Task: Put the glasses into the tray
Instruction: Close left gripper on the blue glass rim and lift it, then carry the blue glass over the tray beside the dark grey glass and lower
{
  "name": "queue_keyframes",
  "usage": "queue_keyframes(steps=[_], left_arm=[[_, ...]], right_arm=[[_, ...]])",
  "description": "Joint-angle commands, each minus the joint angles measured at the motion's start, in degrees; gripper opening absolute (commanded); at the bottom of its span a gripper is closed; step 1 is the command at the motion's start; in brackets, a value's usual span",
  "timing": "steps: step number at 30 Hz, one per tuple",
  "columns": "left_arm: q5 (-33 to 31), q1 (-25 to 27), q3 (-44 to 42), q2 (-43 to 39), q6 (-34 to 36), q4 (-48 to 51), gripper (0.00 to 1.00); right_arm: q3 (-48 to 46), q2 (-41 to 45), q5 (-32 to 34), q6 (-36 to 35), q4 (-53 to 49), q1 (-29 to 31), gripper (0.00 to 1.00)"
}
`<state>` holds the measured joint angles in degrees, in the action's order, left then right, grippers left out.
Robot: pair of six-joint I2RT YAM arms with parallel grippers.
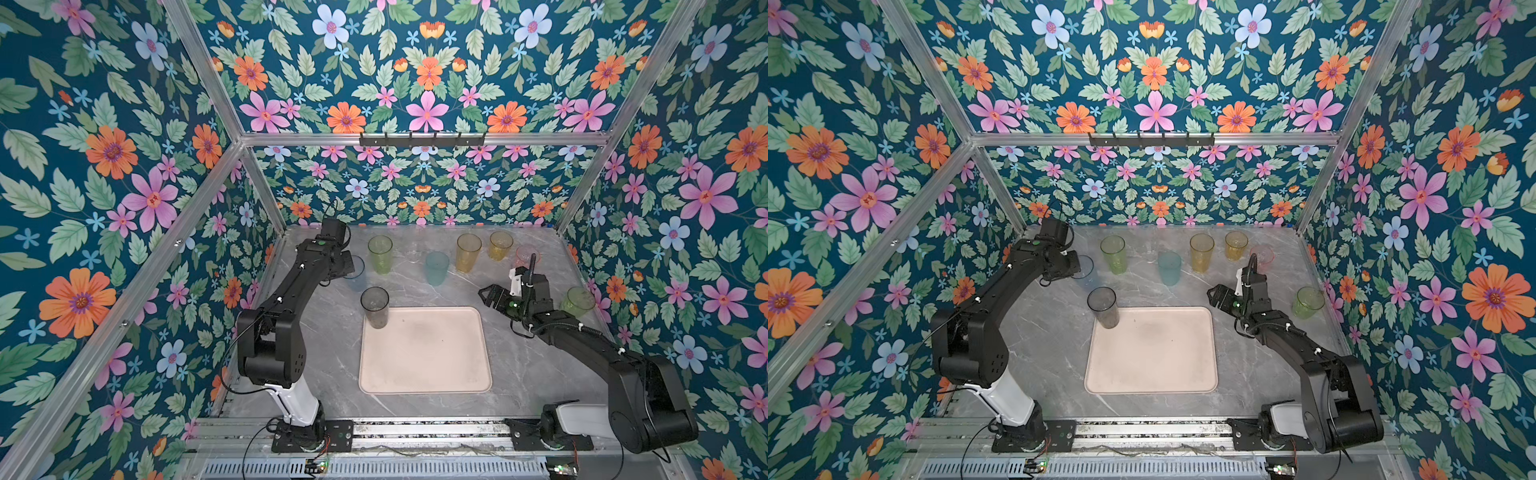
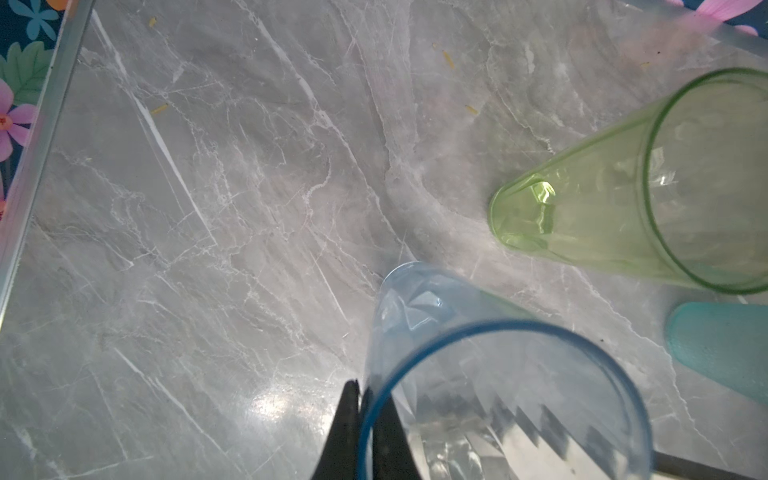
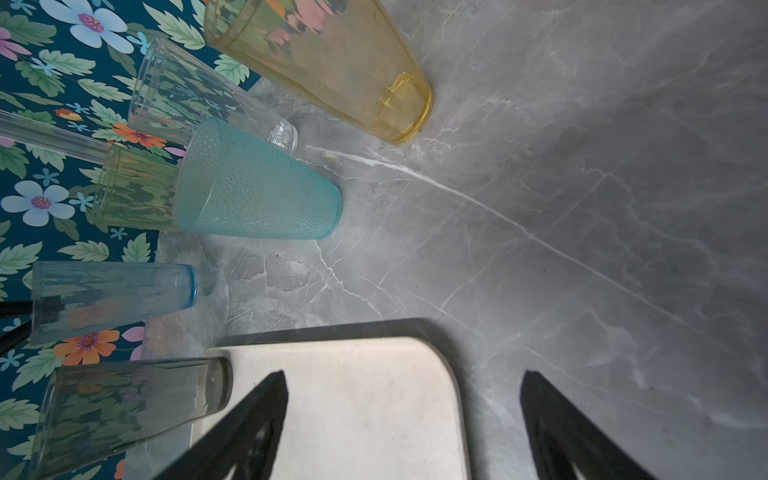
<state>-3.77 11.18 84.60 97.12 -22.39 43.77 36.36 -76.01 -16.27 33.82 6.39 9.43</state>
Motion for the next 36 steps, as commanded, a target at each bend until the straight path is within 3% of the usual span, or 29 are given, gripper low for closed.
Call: queue_keyframes(steps=[1,22,36], left_arm=[[-2.1,-0.1,-0.7,-2.9,1.2,3.2,0.01],[-5.6,0.1,-7.8,-18.6,3.3,16.8,0.01],[-0.6,3.4,-12.3,-25.9,3.8,20.7,0.00]], right_arm=[[0.4,-0.2,0.5,-0.5,-0.2,0.1,0.89],[0.4,-1.4,0.7,-0.4,0.9,0.1,0.89],[0.1,-2.2,0.0,0.3,2.1,0.1,0.89]])
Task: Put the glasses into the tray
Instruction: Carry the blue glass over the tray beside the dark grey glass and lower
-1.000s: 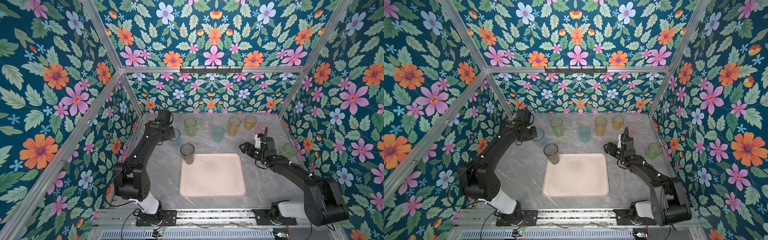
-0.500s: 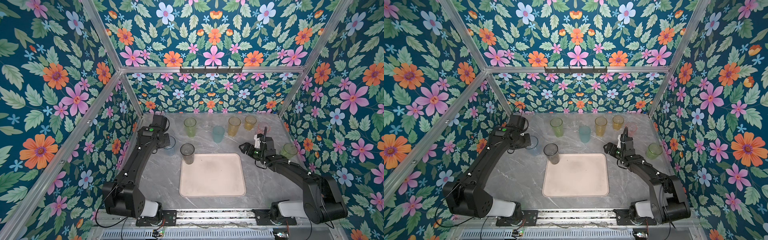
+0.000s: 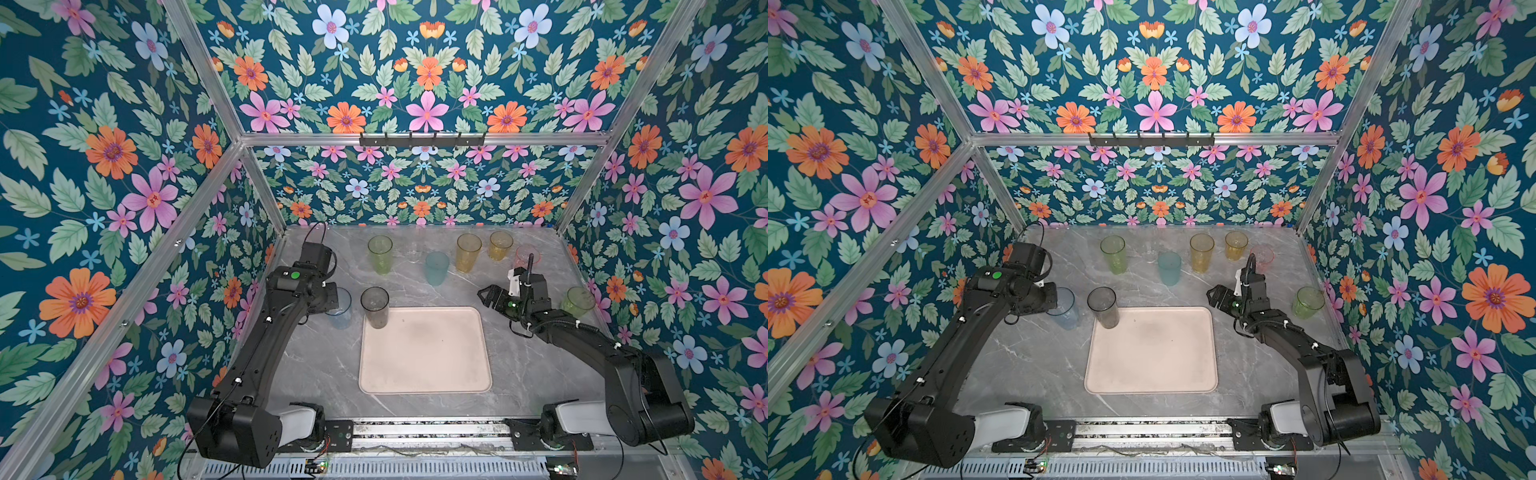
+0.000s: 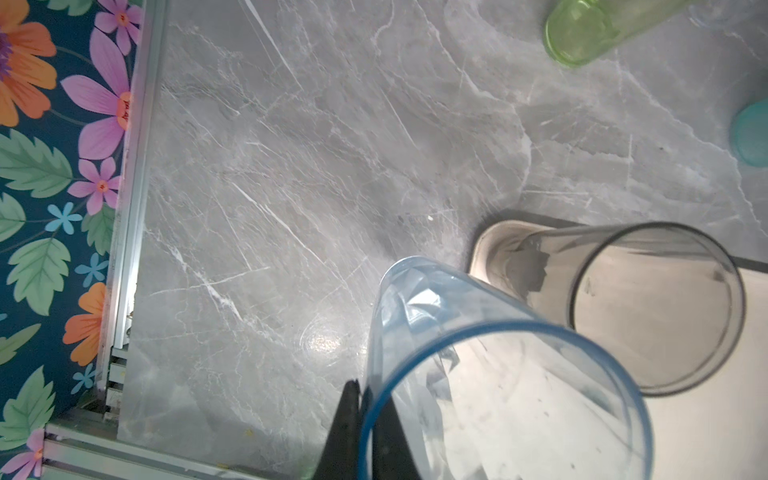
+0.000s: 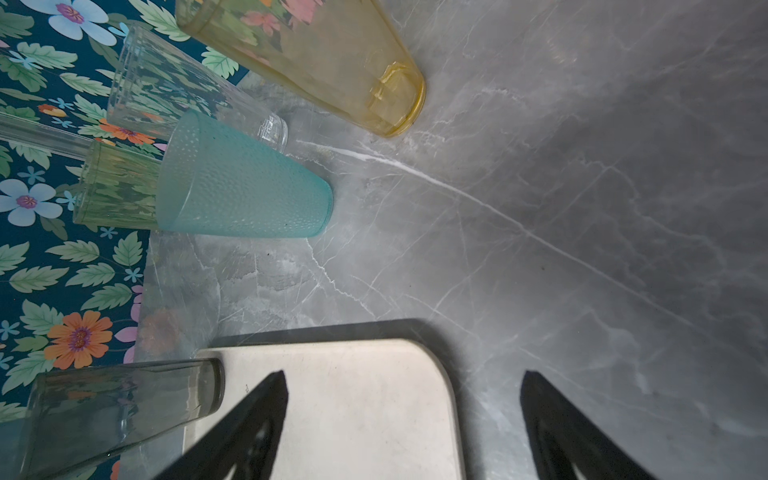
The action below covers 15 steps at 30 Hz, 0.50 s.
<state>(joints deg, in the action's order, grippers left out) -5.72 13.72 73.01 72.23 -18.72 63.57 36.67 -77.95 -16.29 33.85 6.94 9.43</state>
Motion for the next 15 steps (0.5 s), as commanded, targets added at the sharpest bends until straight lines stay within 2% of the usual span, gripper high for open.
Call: queue_keyframes(steps=[1,11,15], left_arm=[[1.6,1.6,-1.3,-1.4,-0.2,0.6,0.00],[1.5,8.3,-4.6,-3.3,-3.0,1.8,0.00],[3.3,11.1,-7.3,-5.0,-5.8,0.4,0.00]], right_arm=[[-0.3,-0.3,0.0,0.3,1.7,0.1,0.89],[-0.4,-0.4,-0.3,0.4,2.1,0.1,0.89],[-0.5,-0.1,-0.4,0.5,2.1,0.1,0.89]])
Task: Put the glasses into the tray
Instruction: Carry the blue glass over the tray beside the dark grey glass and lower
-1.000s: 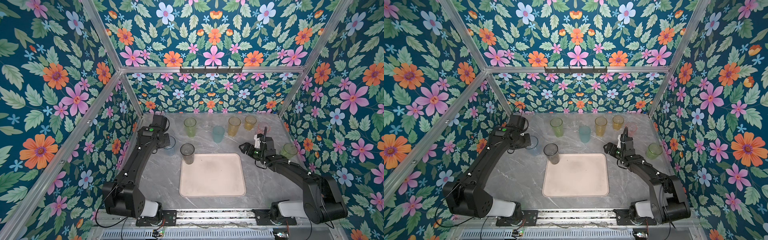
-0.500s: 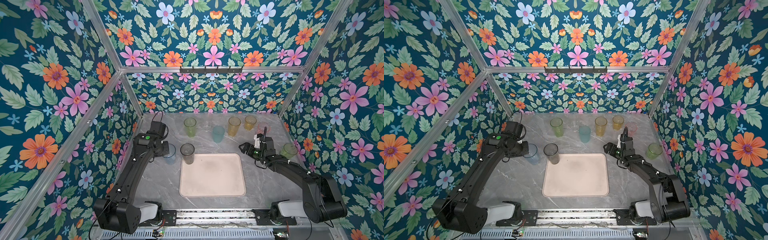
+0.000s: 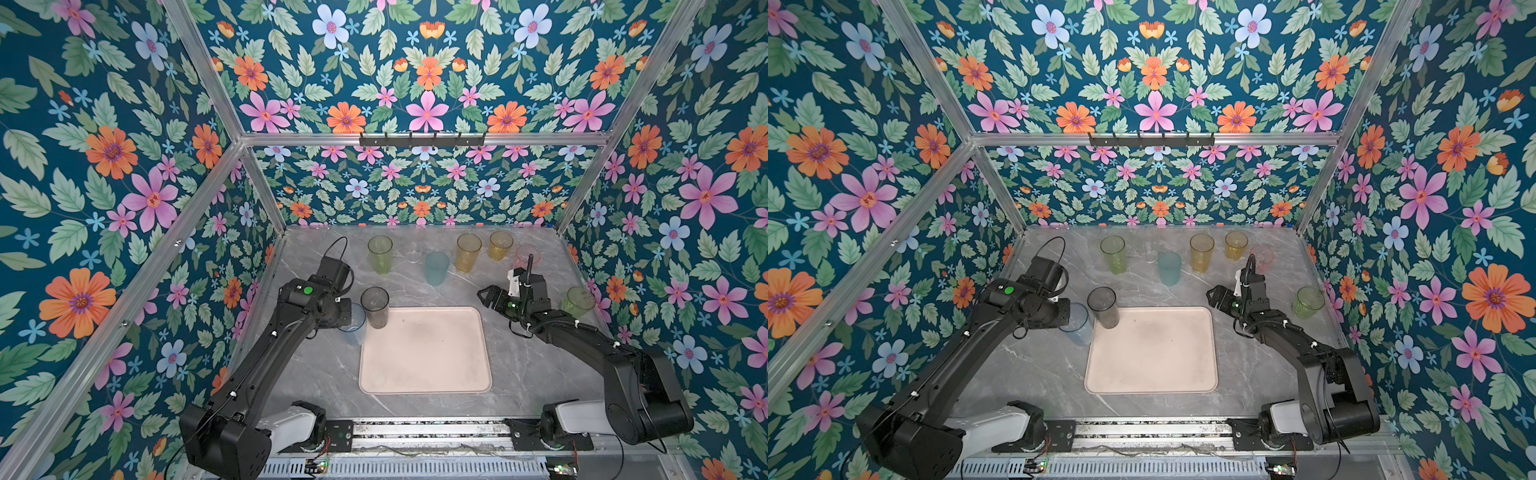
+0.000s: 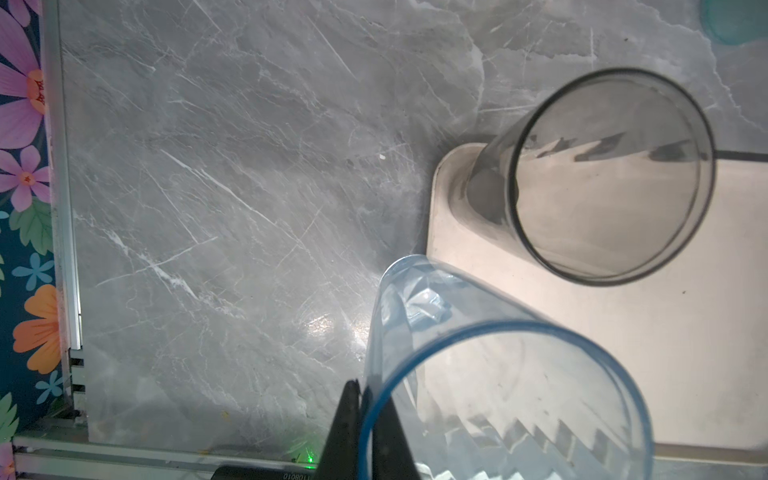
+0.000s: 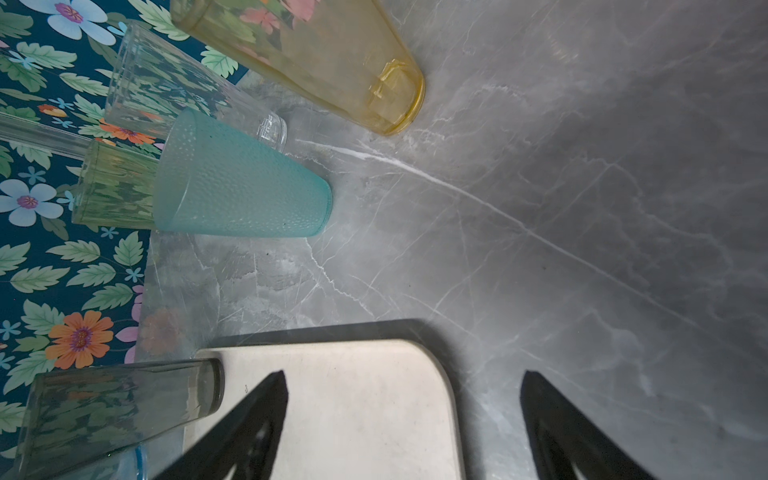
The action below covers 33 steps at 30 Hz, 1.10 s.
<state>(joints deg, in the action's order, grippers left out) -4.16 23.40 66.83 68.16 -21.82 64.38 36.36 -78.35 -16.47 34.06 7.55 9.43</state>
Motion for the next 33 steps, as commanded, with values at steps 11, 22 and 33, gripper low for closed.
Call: queue_keyframes(steps=[11,22,33], left_arm=[[0.7,9.5,-6.8,-4.4,-10.4,-4.3,0.00],[-0.9,12.5,-8.2,-3.5,-12.5,-5.4,0.00],[-2.0,13.1,-7.4,-0.9,-12.8,-6.6,0.00]], right_arm=[[-0.1,0.6,-0.8,0.6,1.3,0.1,0.89],[-0.1,0.9,-0.6,0.6,1.1,0.1,0.89],[0.0,0.5,-0.7,0.6,1.1,0.1,0.89]])
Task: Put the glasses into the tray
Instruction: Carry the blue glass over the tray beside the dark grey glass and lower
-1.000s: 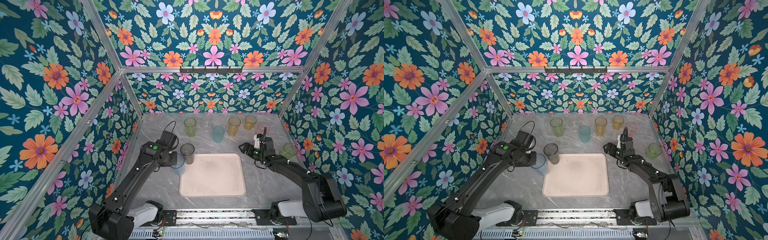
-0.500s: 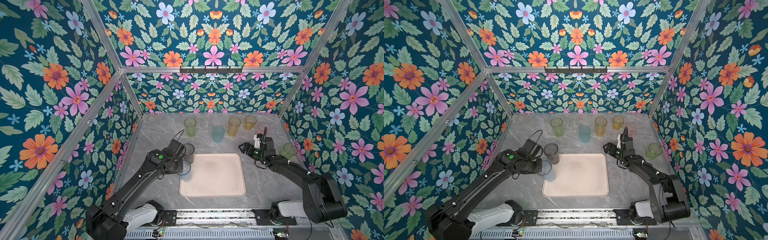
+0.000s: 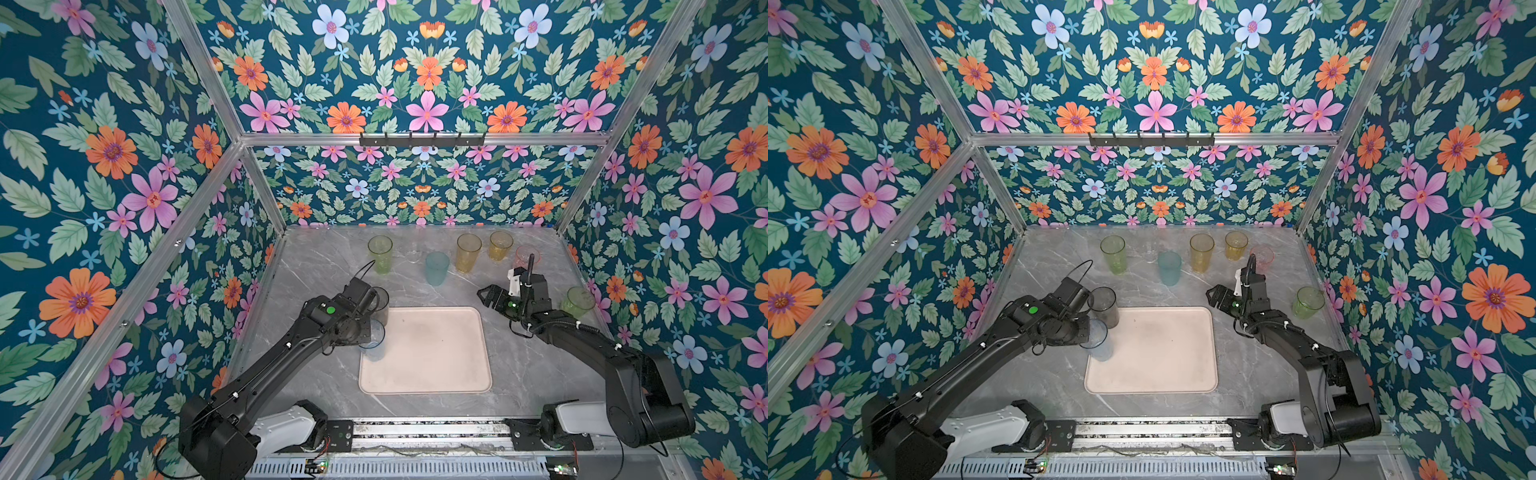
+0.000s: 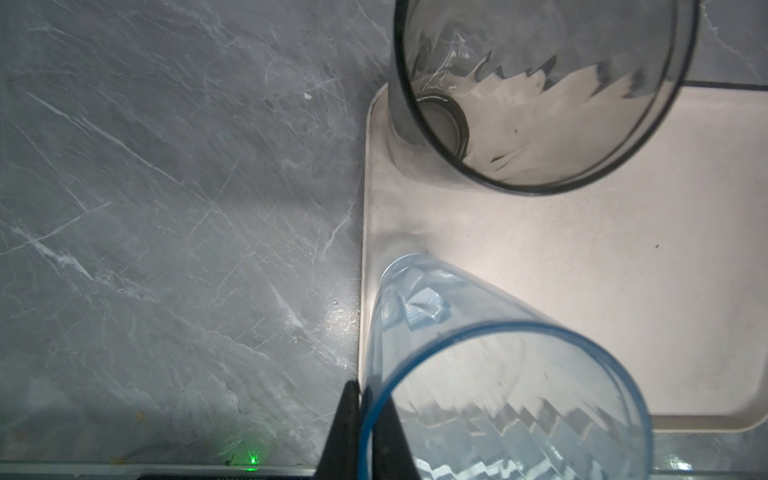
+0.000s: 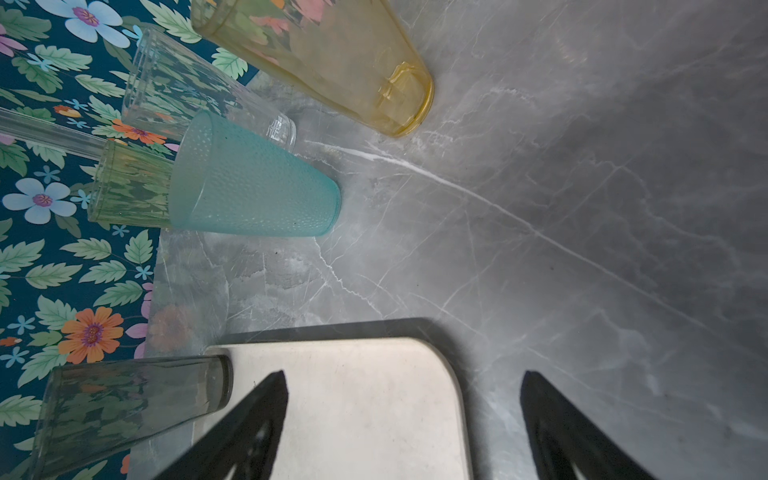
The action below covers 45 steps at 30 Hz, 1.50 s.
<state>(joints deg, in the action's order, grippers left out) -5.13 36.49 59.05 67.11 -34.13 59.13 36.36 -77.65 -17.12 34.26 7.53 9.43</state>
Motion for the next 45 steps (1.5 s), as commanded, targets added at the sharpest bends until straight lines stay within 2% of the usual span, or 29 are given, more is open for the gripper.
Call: queue_keyframes(steps=[1,13,45], left_arm=[[-0.8,0.1,0.4,0.2,-0.4,-1.8,0.00],[-0.6,0.0,0.7,3.5,0.3,-3.5,0.00],[-2.1,0.2,1.3,5.7,0.0,-5.0,0.00]], right_arm=[[0.1,-0.3,0.0,0.4,1.2,0.1,0.89],[0.4,-0.6,-0.3,0.6,0.8,0.1,0.89],[1.0,-0.9,-0.5,0.5,-0.4,0.1,0.89]])
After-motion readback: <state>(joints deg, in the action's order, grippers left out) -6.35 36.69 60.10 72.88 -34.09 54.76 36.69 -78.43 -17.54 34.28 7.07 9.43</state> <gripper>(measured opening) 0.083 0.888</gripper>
